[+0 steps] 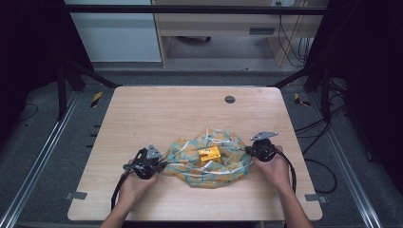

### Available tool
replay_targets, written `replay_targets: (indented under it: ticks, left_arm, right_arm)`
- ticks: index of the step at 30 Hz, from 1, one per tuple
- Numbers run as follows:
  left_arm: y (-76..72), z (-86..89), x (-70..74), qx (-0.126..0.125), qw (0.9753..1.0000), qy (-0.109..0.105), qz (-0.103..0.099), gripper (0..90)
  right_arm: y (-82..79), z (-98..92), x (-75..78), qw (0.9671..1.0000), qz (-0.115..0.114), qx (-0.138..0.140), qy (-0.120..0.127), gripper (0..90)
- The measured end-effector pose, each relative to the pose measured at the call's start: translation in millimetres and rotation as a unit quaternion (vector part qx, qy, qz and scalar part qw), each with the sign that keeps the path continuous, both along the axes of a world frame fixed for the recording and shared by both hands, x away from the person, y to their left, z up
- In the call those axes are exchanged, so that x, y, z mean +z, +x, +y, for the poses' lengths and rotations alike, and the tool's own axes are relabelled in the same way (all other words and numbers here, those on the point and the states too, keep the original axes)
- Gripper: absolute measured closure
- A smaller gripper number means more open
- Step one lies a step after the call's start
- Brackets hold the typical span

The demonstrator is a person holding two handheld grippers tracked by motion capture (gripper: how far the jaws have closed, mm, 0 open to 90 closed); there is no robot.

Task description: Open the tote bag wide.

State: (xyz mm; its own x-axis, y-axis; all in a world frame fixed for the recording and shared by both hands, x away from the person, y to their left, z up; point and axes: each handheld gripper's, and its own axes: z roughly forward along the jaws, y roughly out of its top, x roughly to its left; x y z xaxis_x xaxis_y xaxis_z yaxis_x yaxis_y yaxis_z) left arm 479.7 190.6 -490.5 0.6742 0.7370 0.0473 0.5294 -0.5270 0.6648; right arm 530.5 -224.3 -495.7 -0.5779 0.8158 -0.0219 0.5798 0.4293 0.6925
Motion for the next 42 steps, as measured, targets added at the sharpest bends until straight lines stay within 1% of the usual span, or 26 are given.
replay_targets:
  ticks: [4,8,12,18,20,29,33,37,39,41,42]
  left_arm:
    - [-1.3,0.3,0.1,0.0,1.0,0.0,0.0,89.3]
    - [-2.8,0.5,-0.3,-0.001,1.0,0.001,-0.002,89.3]
    - [-4.2,0.7,-0.5,-0.003,1.0,0.0,-0.001,89.4]
    - [-5.6,1.3,-0.9,-0.002,1.0,-0.003,-0.001,89.4]
    - [-5.9,1.7,-0.7,-0.002,1.0,-0.003,-0.001,89.4]
    - [-9.8,1.3,0.2,-0.005,1.0,0.005,-0.006,89.4]
    - [-9.3,2.7,0.2,-0.001,1.0,0.0,-0.004,89.4]
    - [-10.5,4.2,-0.6,0.001,1.0,-0.004,-0.002,89.4]
    - [-11.1,3.7,-1.3,-0.001,1.0,0.0,-0.003,89.4]
    - [-11.0,3.5,-1.3,-0.001,1.0,-0.004,-0.001,89.4]
    - [-11.2,3.8,-1.8,-0.002,0.9999,-0.01,-0.001,89.3]
  right_arm:
    - [0.0,-0.4,-0.2,1.0,-0.002,-0.003,-0.001,90.0]
    - [-1.0,-0.1,0.0,0.9999,-0.007,-0.003,-0.012,90.0]
    - [-1.2,-0.2,-0.3,0.9999,-0.009,-0.005,-0.013,90.0]
    - [-1.4,-0.2,-0.2,0.9999,-0.006,-0.009,-0.008,90.0]
    - [-1.3,-0.6,-0.4,0.9999,-0.009,-0.008,-0.01,90.0]
    - [-2.6,-1.4,-0.3,0.9998,-0.01,-0.013,-0.013,90.0]
    - [-2.9,-1.8,-0.7,0.9997,-0.014,-0.012,-0.017,90.0]
    - [-3.3,-2.4,-0.9,0.9997,-0.014,-0.013,-0.013,90.0]
    - [-3.4,-2.6,-1.0,0.9997,-0.014,-0.013,-0.013,90.0]
    - [-3.2,-2.8,-1.0,0.9997,-0.013,-0.015,-0.012,90.0]
    - [-3.0,-3.0,-1.3,0.9998,-0.013,-0.016,-0.008,90.0]
